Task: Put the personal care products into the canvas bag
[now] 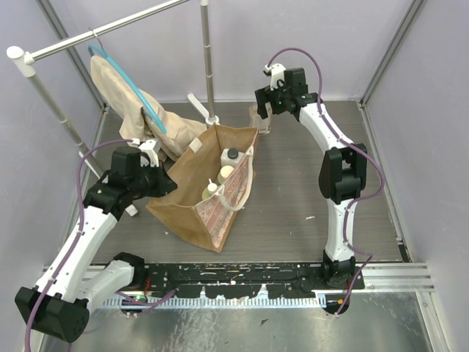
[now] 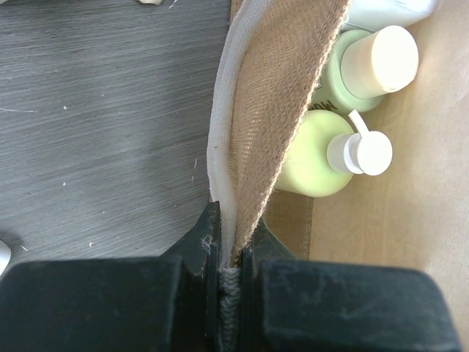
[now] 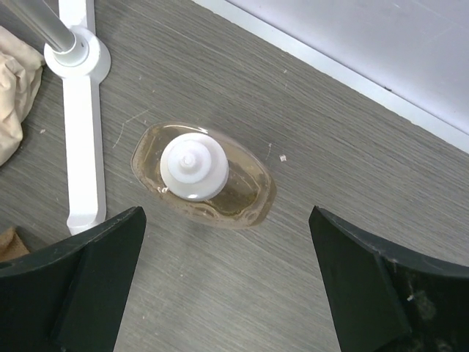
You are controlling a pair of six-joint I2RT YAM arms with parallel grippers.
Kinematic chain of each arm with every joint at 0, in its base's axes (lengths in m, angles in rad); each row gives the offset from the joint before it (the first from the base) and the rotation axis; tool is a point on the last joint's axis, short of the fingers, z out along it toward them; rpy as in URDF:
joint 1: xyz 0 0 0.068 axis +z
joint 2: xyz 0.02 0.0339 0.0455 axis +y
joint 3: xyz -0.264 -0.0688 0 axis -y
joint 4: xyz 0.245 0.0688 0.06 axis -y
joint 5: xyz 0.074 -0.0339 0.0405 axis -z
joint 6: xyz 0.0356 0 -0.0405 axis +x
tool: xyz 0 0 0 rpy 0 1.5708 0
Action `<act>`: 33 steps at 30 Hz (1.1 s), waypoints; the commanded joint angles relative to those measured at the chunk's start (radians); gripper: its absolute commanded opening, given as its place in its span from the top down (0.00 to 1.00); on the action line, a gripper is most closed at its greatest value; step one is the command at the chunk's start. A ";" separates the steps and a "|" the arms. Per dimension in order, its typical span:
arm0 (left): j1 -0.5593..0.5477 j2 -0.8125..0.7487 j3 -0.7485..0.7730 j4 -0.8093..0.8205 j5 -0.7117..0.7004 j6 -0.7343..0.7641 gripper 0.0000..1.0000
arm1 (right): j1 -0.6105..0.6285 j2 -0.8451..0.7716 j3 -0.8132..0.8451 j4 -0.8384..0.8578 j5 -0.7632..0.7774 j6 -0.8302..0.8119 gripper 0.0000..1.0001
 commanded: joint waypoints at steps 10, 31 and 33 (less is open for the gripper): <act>-0.001 0.018 0.025 -0.007 0.004 0.012 1.00 | 0.023 -0.044 -0.083 0.298 -0.078 0.116 0.00; -0.002 0.020 0.004 0.009 0.012 0.009 1.00 | 0.036 -0.052 -0.098 0.267 -0.019 0.085 0.33; -0.003 0.018 0.003 0.009 0.014 0.007 1.00 | 0.035 -0.059 -0.104 0.266 -0.004 0.076 0.38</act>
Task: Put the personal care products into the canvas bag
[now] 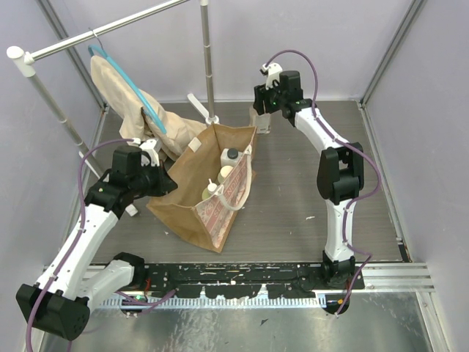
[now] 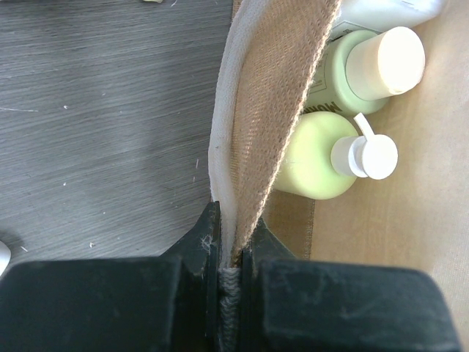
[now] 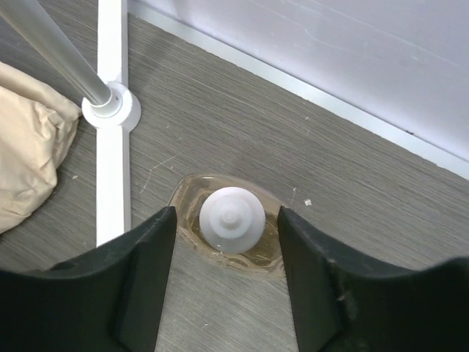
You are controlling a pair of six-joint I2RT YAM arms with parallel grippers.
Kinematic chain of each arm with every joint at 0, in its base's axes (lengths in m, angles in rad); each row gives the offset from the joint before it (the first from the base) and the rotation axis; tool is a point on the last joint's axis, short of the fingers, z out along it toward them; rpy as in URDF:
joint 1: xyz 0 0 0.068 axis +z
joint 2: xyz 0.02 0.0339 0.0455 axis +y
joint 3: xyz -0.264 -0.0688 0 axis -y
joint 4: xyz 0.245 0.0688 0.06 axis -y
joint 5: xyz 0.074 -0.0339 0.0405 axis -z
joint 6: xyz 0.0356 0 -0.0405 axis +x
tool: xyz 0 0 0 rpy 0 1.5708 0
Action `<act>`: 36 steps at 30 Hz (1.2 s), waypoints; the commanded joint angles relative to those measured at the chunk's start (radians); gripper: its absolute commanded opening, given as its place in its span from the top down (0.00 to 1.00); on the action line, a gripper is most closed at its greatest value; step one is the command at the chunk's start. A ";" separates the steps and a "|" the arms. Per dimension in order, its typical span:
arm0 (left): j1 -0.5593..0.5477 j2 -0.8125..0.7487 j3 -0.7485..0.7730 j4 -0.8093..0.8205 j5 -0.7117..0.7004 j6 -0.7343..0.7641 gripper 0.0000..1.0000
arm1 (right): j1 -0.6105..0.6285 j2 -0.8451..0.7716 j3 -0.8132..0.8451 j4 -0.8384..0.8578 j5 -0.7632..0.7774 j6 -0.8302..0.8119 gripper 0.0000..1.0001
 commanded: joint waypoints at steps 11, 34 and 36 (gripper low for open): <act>-0.002 -0.014 0.008 0.001 0.019 -0.002 1.00 | 0.011 -0.070 -0.018 0.042 0.055 -0.028 0.70; -0.002 -0.006 0.008 0.003 0.039 0.003 1.00 | 0.069 -0.417 0.077 -0.184 0.116 0.083 0.99; -0.002 -0.006 0.008 0.006 0.041 0.002 1.00 | 0.087 -0.445 0.105 -0.222 0.135 0.085 0.99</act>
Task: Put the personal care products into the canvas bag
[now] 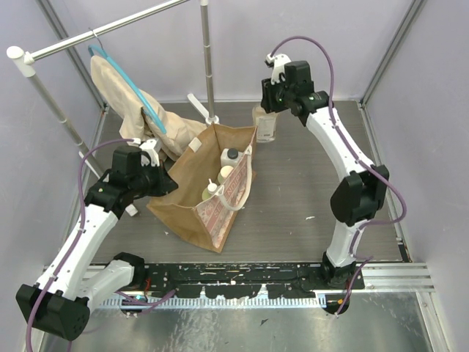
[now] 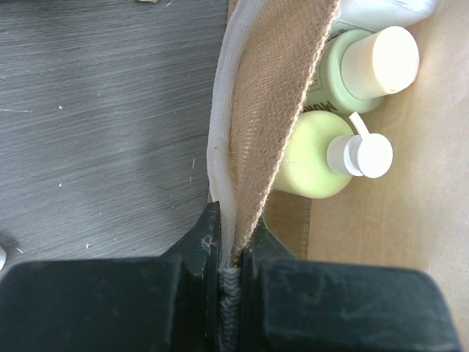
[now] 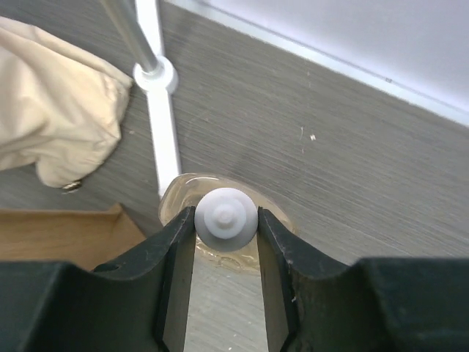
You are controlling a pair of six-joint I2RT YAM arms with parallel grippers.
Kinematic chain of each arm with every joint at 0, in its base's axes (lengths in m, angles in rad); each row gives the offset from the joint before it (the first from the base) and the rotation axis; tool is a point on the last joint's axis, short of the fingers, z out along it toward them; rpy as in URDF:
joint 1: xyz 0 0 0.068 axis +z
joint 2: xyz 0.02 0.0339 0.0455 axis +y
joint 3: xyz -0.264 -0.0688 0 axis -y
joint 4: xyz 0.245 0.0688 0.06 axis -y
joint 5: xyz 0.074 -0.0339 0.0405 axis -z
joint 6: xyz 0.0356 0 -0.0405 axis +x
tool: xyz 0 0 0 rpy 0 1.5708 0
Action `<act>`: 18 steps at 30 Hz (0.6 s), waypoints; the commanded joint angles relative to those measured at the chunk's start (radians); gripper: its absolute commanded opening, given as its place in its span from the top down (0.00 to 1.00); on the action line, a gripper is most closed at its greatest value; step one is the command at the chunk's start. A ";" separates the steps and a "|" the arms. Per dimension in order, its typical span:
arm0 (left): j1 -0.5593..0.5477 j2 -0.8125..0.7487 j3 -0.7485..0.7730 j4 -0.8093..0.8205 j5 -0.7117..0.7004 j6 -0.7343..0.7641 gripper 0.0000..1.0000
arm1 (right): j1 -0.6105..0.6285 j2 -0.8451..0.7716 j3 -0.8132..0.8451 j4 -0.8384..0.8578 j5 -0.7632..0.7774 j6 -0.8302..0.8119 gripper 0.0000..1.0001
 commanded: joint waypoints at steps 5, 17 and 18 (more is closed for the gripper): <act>-0.002 0.008 0.009 0.009 0.038 0.015 1.00 | 0.117 -0.264 0.171 0.061 0.036 0.004 0.99; -0.002 0.030 -0.009 0.036 0.058 0.017 1.00 | 0.386 -0.297 0.388 -0.109 0.051 -0.049 0.99; -0.002 0.030 -0.009 0.038 0.058 0.017 1.00 | 0.406 -0.311 0.362 -0.107 0.045 -0.041 0.99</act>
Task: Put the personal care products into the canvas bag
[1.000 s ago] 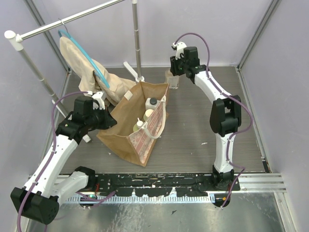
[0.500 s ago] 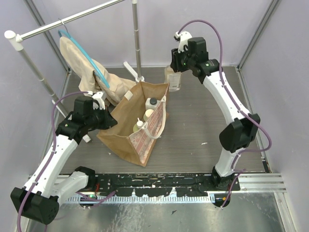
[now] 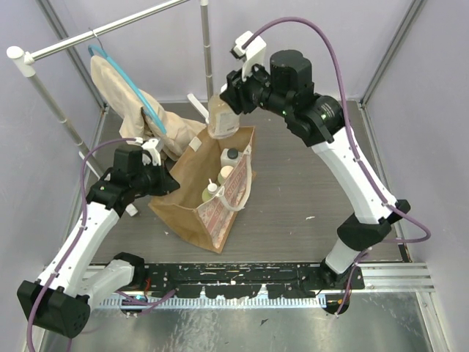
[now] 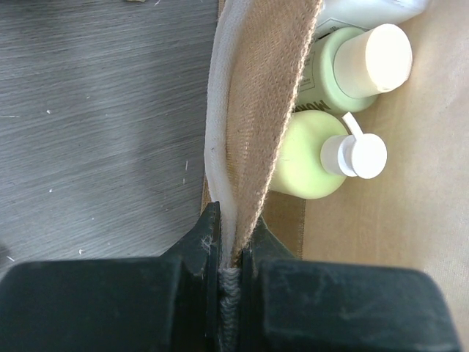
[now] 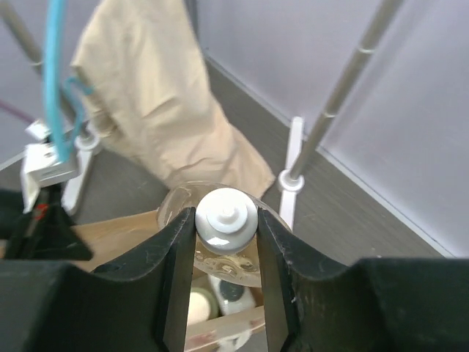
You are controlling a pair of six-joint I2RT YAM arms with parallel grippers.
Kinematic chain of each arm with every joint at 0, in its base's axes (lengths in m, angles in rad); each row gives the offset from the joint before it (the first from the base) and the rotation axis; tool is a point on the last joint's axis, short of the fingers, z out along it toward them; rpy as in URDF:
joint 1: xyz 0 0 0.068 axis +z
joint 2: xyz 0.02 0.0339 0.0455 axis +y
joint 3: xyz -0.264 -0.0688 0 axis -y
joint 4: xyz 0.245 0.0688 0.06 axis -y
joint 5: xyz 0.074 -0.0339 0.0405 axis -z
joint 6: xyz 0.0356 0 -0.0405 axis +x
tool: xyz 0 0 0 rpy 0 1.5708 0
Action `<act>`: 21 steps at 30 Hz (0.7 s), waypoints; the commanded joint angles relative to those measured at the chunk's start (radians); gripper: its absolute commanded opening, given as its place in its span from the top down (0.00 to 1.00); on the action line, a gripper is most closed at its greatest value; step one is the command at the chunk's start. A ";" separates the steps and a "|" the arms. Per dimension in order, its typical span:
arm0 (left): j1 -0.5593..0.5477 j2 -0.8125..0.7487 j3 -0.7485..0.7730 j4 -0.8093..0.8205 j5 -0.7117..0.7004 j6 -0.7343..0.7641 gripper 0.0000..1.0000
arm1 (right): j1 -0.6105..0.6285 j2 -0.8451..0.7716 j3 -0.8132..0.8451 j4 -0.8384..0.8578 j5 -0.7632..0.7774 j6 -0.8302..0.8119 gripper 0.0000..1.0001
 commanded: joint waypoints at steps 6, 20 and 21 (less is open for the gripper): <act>-0.002 0.005 -0.009 0.031 0.041 0.005 1.00 | 0.176 -0.205 -0.232 0.165 -0.004 0.070 0.99; -0.002 -0.040 -0.027 0.032 0.045 -0.010 1.00 | 0.524 -0.231 -0.410 0.228 0.213 0.144 1.00; -0.003 -0.044 -0.029 0.031 0.046 -0.009 1.00 | 0.537 -0.229 -0.412 0.228 0.225 0.150 0.99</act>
